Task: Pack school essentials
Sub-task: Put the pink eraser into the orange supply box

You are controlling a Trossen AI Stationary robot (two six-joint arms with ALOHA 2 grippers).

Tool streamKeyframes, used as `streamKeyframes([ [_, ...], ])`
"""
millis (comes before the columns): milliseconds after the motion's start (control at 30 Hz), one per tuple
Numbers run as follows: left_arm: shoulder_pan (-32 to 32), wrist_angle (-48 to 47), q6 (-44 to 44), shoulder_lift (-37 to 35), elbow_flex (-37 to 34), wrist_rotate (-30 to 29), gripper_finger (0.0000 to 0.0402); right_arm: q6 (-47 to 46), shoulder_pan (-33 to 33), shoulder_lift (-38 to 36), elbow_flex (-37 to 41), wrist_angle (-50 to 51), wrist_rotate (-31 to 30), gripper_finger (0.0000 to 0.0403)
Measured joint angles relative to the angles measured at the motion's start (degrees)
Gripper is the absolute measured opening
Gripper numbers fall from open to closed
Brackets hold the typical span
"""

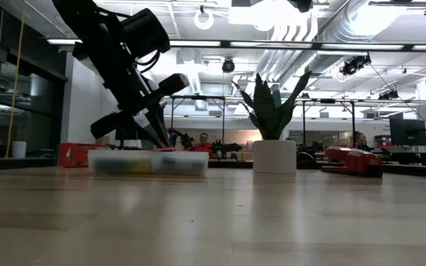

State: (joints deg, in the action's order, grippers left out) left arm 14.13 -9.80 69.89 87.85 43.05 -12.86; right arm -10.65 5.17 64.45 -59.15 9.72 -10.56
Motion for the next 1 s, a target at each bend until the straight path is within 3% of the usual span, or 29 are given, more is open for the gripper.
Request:
streamKeyframes([
  [600, 0.1, -0.9, -3.1, -0.7, 0.0, 0.7, 0.0033, 0.0, 0.0, 0.0, 0.0, 0.0, -0.1, 0.0238],
  [1000, 0.1, -1.3, -4.5, -0.9, 0.0, 0.9, 0.0145, 0.0, 0.0, 0.0, 0.0, 0.0, -0.1, 0.0238],
])
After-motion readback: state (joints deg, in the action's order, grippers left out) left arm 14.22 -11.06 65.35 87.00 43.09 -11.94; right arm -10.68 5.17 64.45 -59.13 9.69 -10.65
